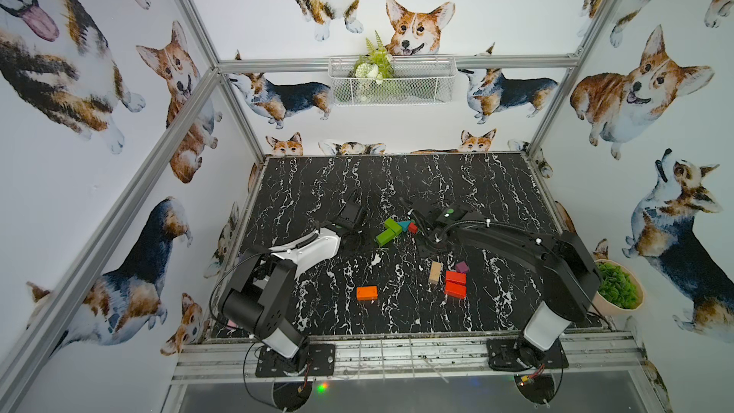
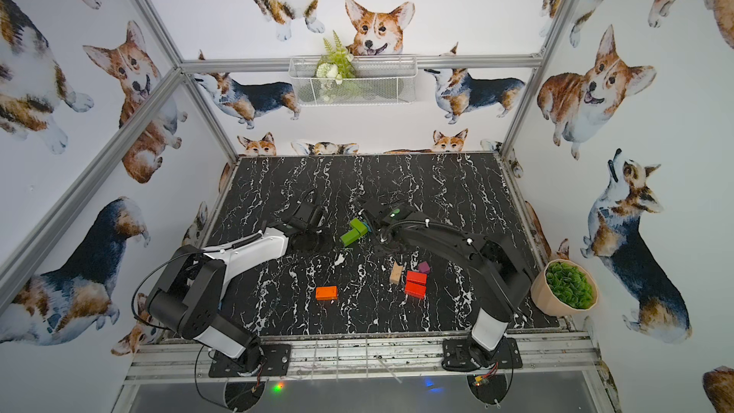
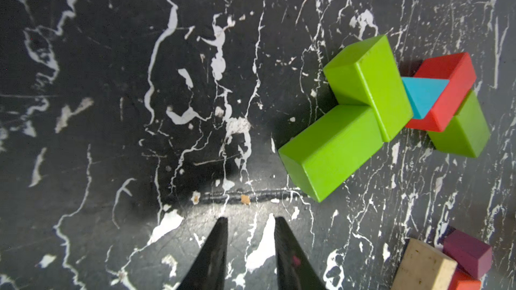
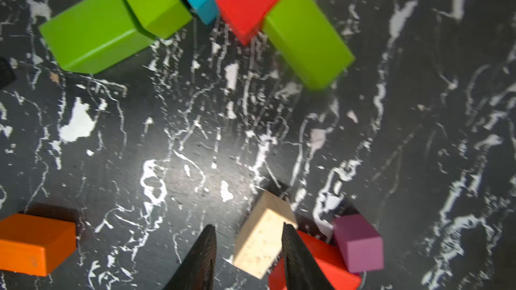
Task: Assemble a heart with building blocks
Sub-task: Assemble the building block at the center of the board.
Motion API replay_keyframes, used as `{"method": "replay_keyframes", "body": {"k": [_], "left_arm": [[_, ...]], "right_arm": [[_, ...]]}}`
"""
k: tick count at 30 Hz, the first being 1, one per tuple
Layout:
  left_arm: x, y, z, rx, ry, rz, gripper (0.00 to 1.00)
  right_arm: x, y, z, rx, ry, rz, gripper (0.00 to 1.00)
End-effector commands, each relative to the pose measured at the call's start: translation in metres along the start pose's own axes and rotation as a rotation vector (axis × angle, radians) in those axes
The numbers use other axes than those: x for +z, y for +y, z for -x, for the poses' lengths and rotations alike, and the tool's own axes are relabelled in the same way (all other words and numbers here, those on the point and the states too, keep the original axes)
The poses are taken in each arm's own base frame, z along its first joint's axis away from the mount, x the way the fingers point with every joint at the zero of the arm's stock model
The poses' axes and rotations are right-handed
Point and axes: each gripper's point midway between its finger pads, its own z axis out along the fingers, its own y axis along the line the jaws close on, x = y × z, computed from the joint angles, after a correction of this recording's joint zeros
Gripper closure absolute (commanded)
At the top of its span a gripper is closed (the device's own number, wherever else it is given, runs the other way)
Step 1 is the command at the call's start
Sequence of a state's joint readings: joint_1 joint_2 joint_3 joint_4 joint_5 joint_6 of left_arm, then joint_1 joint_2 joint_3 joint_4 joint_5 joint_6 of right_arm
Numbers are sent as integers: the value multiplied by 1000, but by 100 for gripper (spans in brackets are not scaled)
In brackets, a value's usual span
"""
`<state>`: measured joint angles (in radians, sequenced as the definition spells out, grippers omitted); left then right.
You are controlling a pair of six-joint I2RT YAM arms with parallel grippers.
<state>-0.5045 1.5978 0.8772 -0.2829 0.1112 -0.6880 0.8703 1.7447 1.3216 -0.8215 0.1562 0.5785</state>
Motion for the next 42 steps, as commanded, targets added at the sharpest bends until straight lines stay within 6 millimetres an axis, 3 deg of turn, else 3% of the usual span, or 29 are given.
{"method": "replay_keyframes", "body": {"k": [1,7,15,30,31,42], "left_arm": [[4,-2,0,-3,6,-13,68],[11,-2,1,-16,9,-25,68],[23,4,1,-44,23,-32,68],[25,4,6,-61,16,-50,68],[29,14,-6,-67,41,-29,68],[28,20,-6,-71,44,-25,68]], "right_arm": [[15,28,23,21,-54,26,58],[43,55,31,19,-33,78,63],[64,73,36,39,-25,129,65],[78,73,50,33,-38,61,67],[78,73,51,34,-39,61,67],[81,74,55,24,-41,46,67]]}}
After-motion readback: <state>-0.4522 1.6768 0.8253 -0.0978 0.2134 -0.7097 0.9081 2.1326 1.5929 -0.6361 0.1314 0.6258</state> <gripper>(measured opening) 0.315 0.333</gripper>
